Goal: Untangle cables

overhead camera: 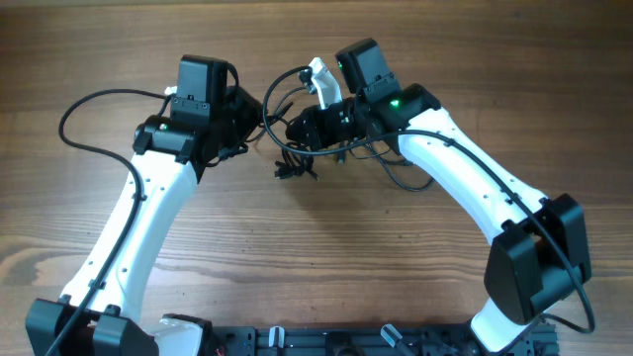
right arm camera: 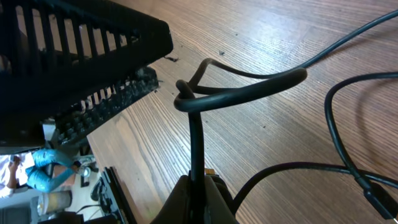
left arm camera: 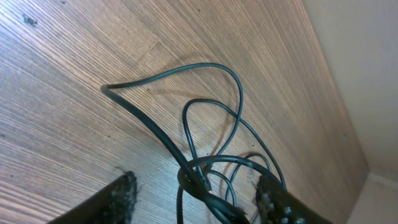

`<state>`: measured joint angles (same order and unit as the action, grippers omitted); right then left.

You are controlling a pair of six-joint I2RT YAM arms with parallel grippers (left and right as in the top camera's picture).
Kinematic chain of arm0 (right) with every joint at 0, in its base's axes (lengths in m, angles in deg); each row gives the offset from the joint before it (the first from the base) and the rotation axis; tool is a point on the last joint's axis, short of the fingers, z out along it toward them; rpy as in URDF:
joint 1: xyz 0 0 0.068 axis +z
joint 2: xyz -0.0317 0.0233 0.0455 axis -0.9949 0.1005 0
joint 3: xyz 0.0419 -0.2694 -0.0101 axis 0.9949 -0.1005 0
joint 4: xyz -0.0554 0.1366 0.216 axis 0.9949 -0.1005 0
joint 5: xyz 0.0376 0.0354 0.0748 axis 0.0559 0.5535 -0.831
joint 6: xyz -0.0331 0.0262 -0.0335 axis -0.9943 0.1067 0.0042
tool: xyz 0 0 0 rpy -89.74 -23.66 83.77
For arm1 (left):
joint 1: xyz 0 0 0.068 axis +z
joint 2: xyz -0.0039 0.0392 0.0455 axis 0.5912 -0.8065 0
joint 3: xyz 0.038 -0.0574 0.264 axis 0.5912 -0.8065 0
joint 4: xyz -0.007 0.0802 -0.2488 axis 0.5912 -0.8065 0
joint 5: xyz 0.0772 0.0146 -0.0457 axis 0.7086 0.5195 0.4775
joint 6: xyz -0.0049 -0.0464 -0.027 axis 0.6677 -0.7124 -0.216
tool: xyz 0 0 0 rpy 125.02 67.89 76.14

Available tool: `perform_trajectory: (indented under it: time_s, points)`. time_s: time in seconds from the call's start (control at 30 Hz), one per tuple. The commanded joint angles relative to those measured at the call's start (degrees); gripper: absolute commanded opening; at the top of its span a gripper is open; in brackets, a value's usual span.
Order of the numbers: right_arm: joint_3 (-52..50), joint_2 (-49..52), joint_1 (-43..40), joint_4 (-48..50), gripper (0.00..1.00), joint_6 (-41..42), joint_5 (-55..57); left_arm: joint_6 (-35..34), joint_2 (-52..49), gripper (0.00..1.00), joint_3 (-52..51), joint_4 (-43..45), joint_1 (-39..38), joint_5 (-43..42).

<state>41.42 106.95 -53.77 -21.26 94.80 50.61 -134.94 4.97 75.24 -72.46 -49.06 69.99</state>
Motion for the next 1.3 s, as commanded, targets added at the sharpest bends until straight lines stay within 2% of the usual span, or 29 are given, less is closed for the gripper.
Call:
perform_trajectory:
  time_s: [0.0, 0.03, 0.23, 0.3, 0.37, 0.67, 0.9, 1.07, 1.27]
  points:
    - [-0.04, -2.32, -0.09, -0.37, 0.04, -2.34, -2.16, 3.1, 0.09, 0.65, 0.55, 0.26, -0.2, -1.05]
    - [-0.07, -2.32, -0.07, -0.44, 0.04, -3.1, -2.71, 3.13, 0.09, 0.65, 0.55, 0.26, -0.2, -1.25]
    - [-0.07, -2.32, -0.09, -0.68, 0.04, -3.37, -2.1, 4.57, 0.09, 0.51, 0.55, -0.04, -0.2, -5.38]
    - [-0.04, -2.32, -0.09, -0.68, 0.04, -3.28, -1.99, 3.32, 0.07, 0.43, 0.55, -0.76, -0.22, -5.88]
    - [-0.04, -2.32, -0.09, -0.63, 0.04, -3.02, -1.95, 0.35, -0.02, 0.39, 0.5, -1.92, -0.2, -5.97]
    - [-0.07, -2.32, -0.04, -0.48, 0.04, -2.99, -1.53, -6.27, -2.56, 0.34, -1.75, -2.36, -0.2, -6.21]
    - [-0.07, -2.32, -0.04, -0.52, 0.04, -3.21, -0.83, -12.85, -5.66, 0.24, -1.75, -0.28, -0.2, -7.32]
    - [-0.04, -2.32, -0.02, -0.5, 0.04, -3.1, 0.24, -12.85, -5.73, 0.23, -1.75, 2.01, -0.2, -10.91]
    - [-0.07, -2.32, -0.04, -0.79, 0.04, -2.97, 0.39, -12.57, -5.73, 0.26, -1.75, 0.76, 1.27, -6.4]
